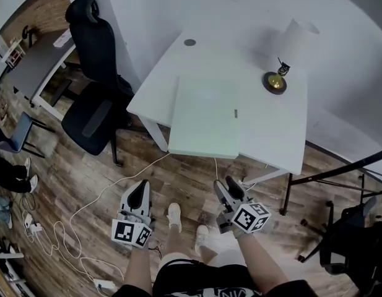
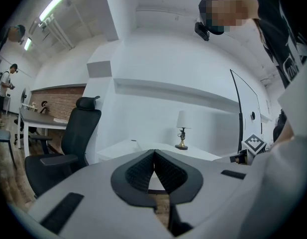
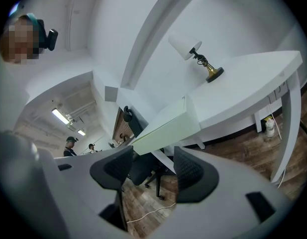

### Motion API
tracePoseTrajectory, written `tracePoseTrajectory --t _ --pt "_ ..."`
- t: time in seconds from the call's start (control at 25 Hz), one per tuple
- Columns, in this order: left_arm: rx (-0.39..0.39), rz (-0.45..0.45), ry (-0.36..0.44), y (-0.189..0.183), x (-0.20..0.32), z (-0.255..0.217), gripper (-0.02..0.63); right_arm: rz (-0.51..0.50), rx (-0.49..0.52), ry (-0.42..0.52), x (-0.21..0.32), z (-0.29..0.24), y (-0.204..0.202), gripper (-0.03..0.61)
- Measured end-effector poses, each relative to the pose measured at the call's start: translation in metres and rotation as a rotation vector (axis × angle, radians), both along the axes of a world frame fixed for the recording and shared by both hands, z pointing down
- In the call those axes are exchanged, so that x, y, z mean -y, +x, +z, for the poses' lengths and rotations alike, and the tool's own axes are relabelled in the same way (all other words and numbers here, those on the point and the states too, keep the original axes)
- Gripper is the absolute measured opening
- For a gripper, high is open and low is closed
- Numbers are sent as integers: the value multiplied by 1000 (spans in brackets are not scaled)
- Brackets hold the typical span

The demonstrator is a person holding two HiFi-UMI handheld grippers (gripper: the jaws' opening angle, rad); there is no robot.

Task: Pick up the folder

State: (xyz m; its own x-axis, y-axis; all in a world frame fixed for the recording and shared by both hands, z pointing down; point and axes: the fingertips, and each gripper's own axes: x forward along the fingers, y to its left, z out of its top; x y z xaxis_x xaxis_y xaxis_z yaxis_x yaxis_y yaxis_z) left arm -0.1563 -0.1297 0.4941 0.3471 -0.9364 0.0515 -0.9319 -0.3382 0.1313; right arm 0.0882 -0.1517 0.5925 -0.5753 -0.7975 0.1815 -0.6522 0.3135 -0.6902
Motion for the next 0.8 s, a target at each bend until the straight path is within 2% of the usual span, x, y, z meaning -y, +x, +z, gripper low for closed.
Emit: tracePoseTrajectory --t 0.8 --pt "2 131 -54 -21 82 25 14 134 213 -158 61 25 -48 297"
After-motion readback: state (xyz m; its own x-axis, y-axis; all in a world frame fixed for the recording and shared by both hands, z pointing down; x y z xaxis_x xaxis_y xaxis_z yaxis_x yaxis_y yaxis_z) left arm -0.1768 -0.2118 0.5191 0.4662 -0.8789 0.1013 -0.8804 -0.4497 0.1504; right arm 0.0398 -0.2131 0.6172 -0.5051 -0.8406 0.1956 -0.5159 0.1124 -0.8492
